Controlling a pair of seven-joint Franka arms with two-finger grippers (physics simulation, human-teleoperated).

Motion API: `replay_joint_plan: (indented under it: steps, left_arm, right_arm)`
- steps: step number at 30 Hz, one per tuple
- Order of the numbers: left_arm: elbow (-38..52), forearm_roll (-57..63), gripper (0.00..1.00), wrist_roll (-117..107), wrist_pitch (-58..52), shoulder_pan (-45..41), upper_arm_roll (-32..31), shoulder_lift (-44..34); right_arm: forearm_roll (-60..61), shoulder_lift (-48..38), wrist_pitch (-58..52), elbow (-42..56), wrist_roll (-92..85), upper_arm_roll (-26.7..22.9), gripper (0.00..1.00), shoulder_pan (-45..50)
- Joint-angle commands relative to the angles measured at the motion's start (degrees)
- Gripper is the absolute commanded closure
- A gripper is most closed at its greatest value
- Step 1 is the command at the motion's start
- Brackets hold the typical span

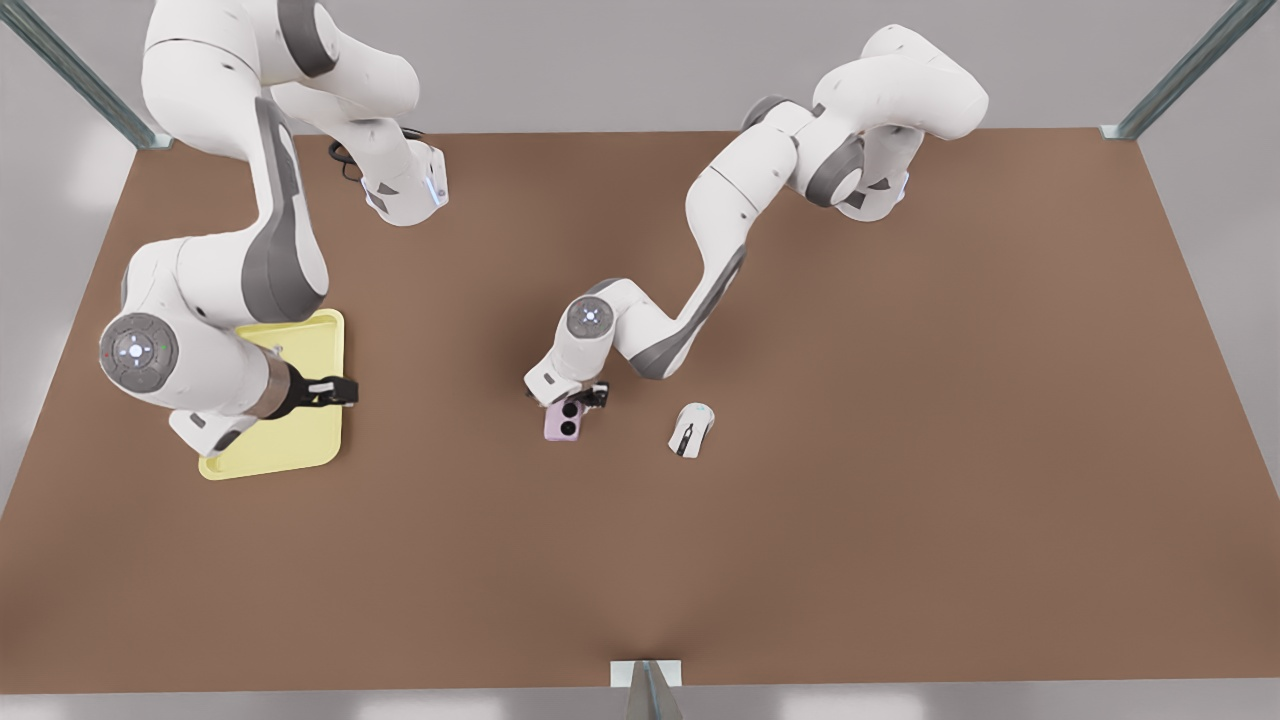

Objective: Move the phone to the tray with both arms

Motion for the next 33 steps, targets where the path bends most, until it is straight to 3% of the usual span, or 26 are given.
replay_joint_plan:
  steps: [1,3,5,7,11,13,14,16,18,27,33]
  left_arm:
    - [0.1,0.2,0.0,-23.4,2.7,0.0,-0.1,-0.1]
    - [0.0,0.2,0.0,-23.2,1.7,0.0,0.1,-0.2]
    - [-0.1,0.1,0.0,-18.0,-9.4,1.1,1.2,-3.5]
    - [-1.0,-0.5,0.0,-0.7,-27.6,8.8,1.1,-11.5]
    - [-4.2,0.2,0.0,29.7,-46.7,28.1,1.3,-24.6]
    - [-4.3,0.4,0.0,39.1,-52.0,29.7,9.4,-30.0]
    - [-9.9,1.1,0.0,40.1,-52.3,33.2,9.3,-37.1]
    - [-22.7,13.9,0.0,42.7,-51.9,47.7,-7.6,-52.1]
    - [-32.7,15.1,0.0,42.7,-45.5,49.8,-9.0,-60.7]
    - [-32.1,14.6,0.0,42.0,-46.4,49.8,-8.1,-60.2]
    - [-32.1,14.5,0.0,42.3,-46.4,49.8,-8.1,-59.7]
  right_arm:
    - [0.0,0.2,0.9,0.0,9.3,0.0,0.0,0.0]
    - [0.0,0.9,1.0,0.0,9.5,0.0,0.0,0.8]
    - [0.5,1.6,1.8,-0.3,9.1,0.2,0.0,2.0]
    - [2.9,1.5,3.2,-2.4,9.6,0.5,0.0,4.7]
    - [4.0,1.5,10.9,-6.8,24.5,0.3,0.0,12.6]
    - [4.7,3.1,17.2,-9.1,32.1,0.3,0.0,17.2]
    - [4.7,4.9,20.3,-9.0,38.0,0.1,0.0,20.2]
    - [4.7,9.9,25.7,-8.3,43.2,0.1,0.0,21.9]
    - [4.5,14.1,28.4,-6.5,48.2,0.0,0.0,23.8]
    - [1.3,25.5,45.5,-6.1,51.5,-1.8,0.0,26.1]
    - [1.6,22.9,51.6,-13.5,51.1,-1.7,0.0,27.3]
